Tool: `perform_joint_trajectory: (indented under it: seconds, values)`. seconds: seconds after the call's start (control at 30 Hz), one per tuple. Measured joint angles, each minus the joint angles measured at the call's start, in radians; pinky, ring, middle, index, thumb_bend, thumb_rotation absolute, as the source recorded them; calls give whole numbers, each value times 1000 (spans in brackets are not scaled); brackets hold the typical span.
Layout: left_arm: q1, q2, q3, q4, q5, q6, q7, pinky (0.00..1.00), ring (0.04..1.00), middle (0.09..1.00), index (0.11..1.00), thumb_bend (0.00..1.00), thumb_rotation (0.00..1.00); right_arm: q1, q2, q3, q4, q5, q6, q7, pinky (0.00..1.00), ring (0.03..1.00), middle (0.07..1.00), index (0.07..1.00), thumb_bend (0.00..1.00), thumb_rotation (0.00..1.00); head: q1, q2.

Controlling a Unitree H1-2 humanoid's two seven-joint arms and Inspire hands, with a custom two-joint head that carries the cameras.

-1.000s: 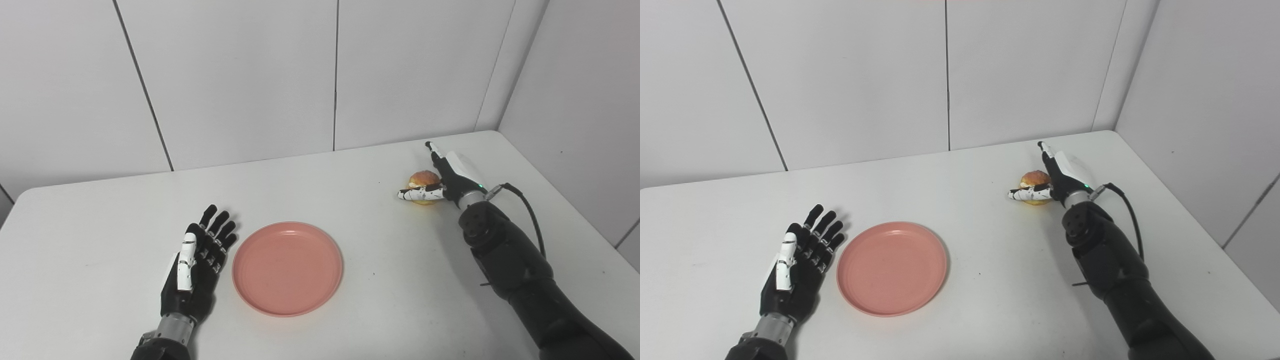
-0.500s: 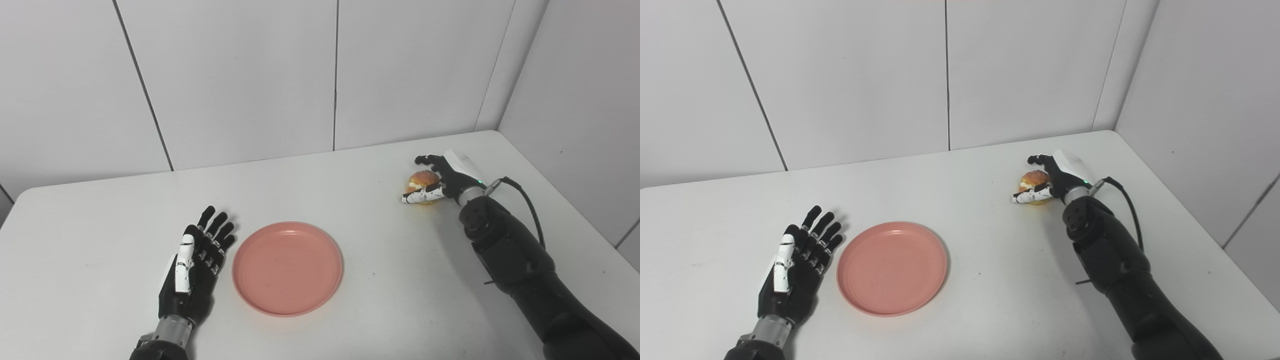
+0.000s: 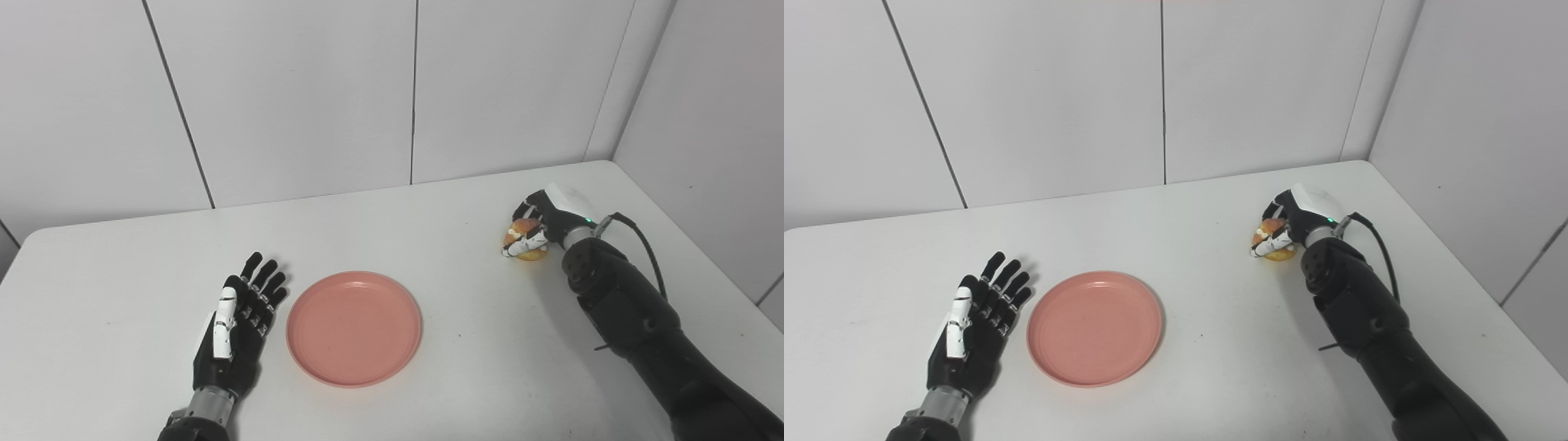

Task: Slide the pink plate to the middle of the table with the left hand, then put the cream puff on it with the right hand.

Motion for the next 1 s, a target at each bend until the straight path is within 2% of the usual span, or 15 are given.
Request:
perform_joint_trajectory:
  seconds: [0.27, 0.4, 0.47, 0.57, 0.63, 0.8, 0.93, 1.0]
  values:
    - [1, 0, -2, -4, 0, 1, 0, 978, 955, 963, 960, 394, 1000, 12, -13, 9, -55, -2, 43, 25, 345, 428, 442, 528, 523, 0, 9, 3]
    - [2, 0, -2, -6, 1, 1, 0, 977, 957, 965, 961, 406, 1000, 29, -18, 8, -100, -2, 55, 41, 300, 381, 418, 532, 520, 0, 14, 6]
    - [2, 0, -2, -6, 3, 1, 0, 975, 958, 966, 960, 411, 1000, 35, -22, 5, -126, 0, 57, 46, 313, 402, 427, 530, 521, 0, 18, 9]
    - [2, -1, -2, -6, 4, 1, 1, 972, 954, 962, 956, 413, 1000, 38, -29, 4, -175, 0, 61, 64, 326, 424, 442, 521, 524, 0, 21, 9]
    - [2, -2, -3, -7, 6, 1, 2, 977, 955, 963, 957, 412, 1000, 39, -36, 3, -206, -4, 62, 65, 289, 375, 418, 525, 522, 0, 23, 9]
    - [3, -5, -3, -8, 6, 1, 2, 974, 957, 964, 964, 410, 1000, 43, -45, 2, -310, -38, 66, 69, 247, 330, 400, 523, 520, 0, 32, 6]
    - [3, -6, -7, -8, 11, 1, 3, 977, 961, 969, 969, 420, 1000, 45, -44, 2, -396, -51, 81, 102, 307, 397, 419, 528, 521, 0, 43, 9]
    - [3, -6, -8, -8, 12, 1, 3, 977, 962, 970, 970, 431, 1000, 46, -41, 3, -446, -60, 100, 122, 295, 382, 409, 526, 520, 0, 52, 11]
